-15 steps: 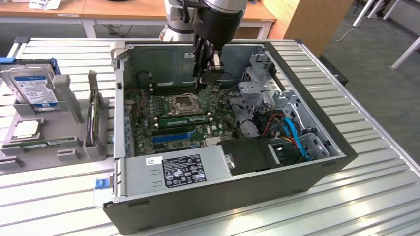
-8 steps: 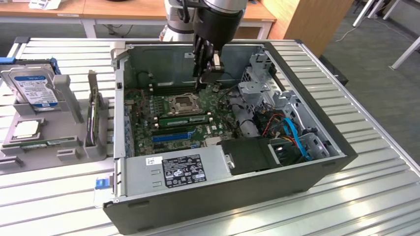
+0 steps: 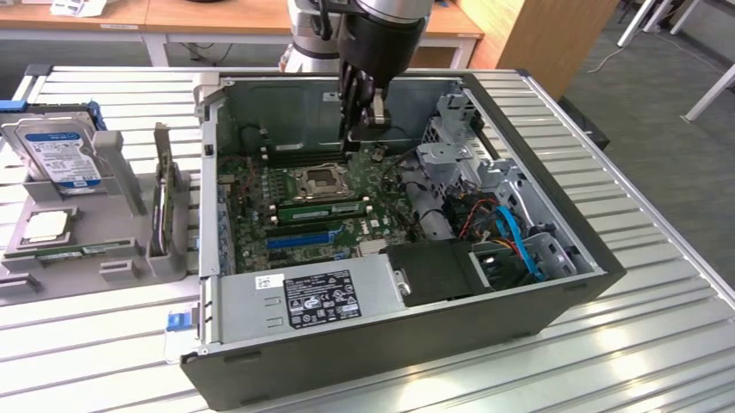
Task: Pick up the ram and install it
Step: 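Press down the ram until it locks into place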
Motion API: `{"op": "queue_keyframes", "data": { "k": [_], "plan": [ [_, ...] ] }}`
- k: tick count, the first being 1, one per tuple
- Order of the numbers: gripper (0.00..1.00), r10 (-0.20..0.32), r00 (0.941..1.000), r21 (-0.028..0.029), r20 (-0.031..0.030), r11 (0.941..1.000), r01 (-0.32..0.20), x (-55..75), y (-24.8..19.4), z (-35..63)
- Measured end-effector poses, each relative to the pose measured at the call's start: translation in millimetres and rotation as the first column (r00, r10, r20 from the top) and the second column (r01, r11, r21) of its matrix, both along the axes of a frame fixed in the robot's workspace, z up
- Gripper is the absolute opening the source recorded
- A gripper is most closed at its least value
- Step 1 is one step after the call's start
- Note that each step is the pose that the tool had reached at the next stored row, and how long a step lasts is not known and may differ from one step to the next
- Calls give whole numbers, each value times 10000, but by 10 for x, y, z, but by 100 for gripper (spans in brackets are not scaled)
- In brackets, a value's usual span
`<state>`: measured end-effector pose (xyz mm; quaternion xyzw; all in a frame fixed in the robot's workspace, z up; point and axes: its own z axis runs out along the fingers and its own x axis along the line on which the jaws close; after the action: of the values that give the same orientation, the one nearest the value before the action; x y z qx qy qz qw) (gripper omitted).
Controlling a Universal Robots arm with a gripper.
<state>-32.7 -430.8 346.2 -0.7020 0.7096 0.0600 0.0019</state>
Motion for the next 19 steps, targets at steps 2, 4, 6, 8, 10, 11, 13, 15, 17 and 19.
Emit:
{"op": "queue_keyframes", "data": {
  "k": [2,4,6,8,10,11,13,15,17,19],
  "plan": [
    [23,0,10000,0,0,10000,0,0,0,0],
    [17,0,10000,0,0,10000,0,0,0,0],
    [10,0,10000,0,0,10000,0,0,0,0],
    [10,0,10000,0,0,10000,0,0,0,0],
    [10,0,10000,0,0,10000,0,0,0,0],
    [10,0,10000,0,0,10000,0,0,0,0],
    [10,1,10000,2,11,10000,-1,0,0,0],
    [10,1,10000,8,84,10000,-1,-2,0,1],
    [10,1,9998,18,200,10000,-1,-6,0,0],
    [10,1,9996,26,269,10000,-2,-7,0,-1]
  ]
}}
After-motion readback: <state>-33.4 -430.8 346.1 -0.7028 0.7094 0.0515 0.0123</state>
